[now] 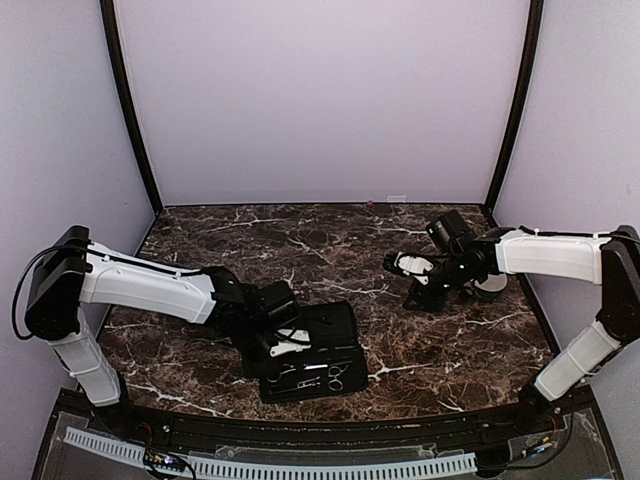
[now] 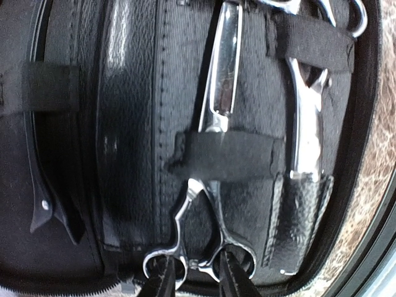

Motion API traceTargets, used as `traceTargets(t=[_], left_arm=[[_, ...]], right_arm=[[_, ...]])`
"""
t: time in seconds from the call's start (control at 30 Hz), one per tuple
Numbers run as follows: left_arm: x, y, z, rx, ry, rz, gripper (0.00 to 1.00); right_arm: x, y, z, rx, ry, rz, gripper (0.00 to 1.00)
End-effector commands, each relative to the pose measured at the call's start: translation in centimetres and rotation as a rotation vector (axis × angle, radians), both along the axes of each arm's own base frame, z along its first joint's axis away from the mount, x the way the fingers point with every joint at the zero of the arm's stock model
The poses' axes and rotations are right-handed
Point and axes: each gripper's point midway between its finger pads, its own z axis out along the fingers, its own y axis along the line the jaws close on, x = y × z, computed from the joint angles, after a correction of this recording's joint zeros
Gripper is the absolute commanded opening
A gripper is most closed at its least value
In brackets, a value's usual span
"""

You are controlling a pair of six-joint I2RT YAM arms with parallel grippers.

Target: Sort the hair-cutting tools

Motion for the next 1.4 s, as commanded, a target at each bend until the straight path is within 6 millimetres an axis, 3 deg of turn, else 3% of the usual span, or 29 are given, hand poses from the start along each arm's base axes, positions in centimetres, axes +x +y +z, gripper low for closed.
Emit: traceTargets(t=[0.0,0.67,1.37], left_arm=[[-0.4,-2.0,-0.2,-0.06,0.038,-0.033,0.24],[-0.2,-5.1,-0.5,-0.114,0.07,-0.055,0.25],[0.6,-4.2,1.4,-0.118,-0.012,-0.029,0.33]], right_arm=[[0.0,0.3,0.2,-0.002,-0.005,0.014,0.41],[-0.1,0.4,0.0,-0.006,0.002,0.021,0.41],[-0.1,0.4,0.0,-0.007,0.004,0.023,0.41]])
